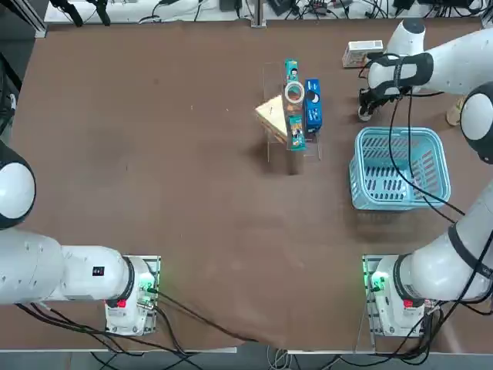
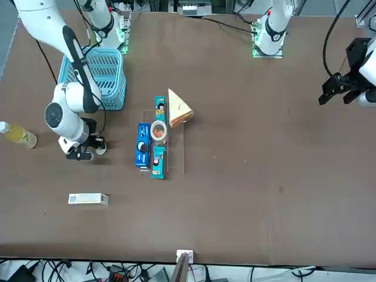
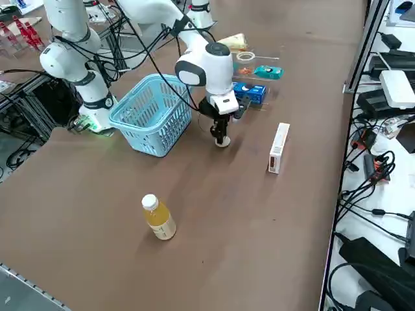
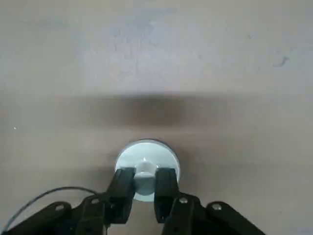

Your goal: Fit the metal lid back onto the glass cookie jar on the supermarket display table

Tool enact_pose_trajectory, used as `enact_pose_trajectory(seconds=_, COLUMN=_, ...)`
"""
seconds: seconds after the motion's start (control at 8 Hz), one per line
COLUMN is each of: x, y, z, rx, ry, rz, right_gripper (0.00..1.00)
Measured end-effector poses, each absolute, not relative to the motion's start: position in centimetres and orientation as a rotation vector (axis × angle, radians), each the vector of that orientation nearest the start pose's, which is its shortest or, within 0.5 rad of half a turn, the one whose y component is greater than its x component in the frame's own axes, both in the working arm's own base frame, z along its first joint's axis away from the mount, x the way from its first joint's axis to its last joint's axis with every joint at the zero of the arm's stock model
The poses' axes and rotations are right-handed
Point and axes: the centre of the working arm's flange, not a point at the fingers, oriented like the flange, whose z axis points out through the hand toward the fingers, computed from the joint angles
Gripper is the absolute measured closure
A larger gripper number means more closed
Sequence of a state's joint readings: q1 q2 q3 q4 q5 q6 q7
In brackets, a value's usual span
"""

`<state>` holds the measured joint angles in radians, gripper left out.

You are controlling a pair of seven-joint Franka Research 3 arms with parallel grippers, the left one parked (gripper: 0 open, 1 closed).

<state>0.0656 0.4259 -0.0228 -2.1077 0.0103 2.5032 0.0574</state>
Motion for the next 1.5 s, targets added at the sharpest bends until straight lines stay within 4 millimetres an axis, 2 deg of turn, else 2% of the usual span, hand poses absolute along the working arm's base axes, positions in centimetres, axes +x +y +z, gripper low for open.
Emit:
enact_pose_trajectory(seconds=0.25, x=59.0, y=2.7, z=22.5, rx=-3.144, ry=0.041, rz=0.006, right_gripper=0.74)
enact_pose_trajectory(seconds=0.38, x=60.2, y=3.1, z=24.5, rx=-3.143, ry=0.045, rz=0.031, right_gripper=0.74)
enact_pose_trajectory(seconds=0.62, x=63.0, y=5.3, z=32.0, rx=-3.143, ry=0.073, rz=0.111, right_gripper=0.74)
enact_pose_trajectory(seconds=0.75, x=63.9, y=7.4, z=35.8, rx=-3.141, ry=0.101, rz=0.085, right_gripper=0.74)
enact_pose_trajectory(seconds=0.88, x=64.0, y=10.0, z=38.6, rx=-3.135, ry=0.144, rz=0.039, right_gripper=0.74)
enact_pose_trajectory(seconds=1.0, x=63.6, y=13.4, z=40.3, rx=-3.127, ry=0.19, rz=0.003, right_gripper=0.74)
enact_pose_trajectory(seconds=1.25, x=61.7, y=21.6, z=41.9, rx=-3.112, ry=0.282, rz=-0.039, right_gripper=0.74)
enact_pose_trajectory(seconds=1.5, x=59.5, y=28.2, z=43.0, rx=-3.088, ry=0.374, rz=-0.066, right_gripper=0.74)
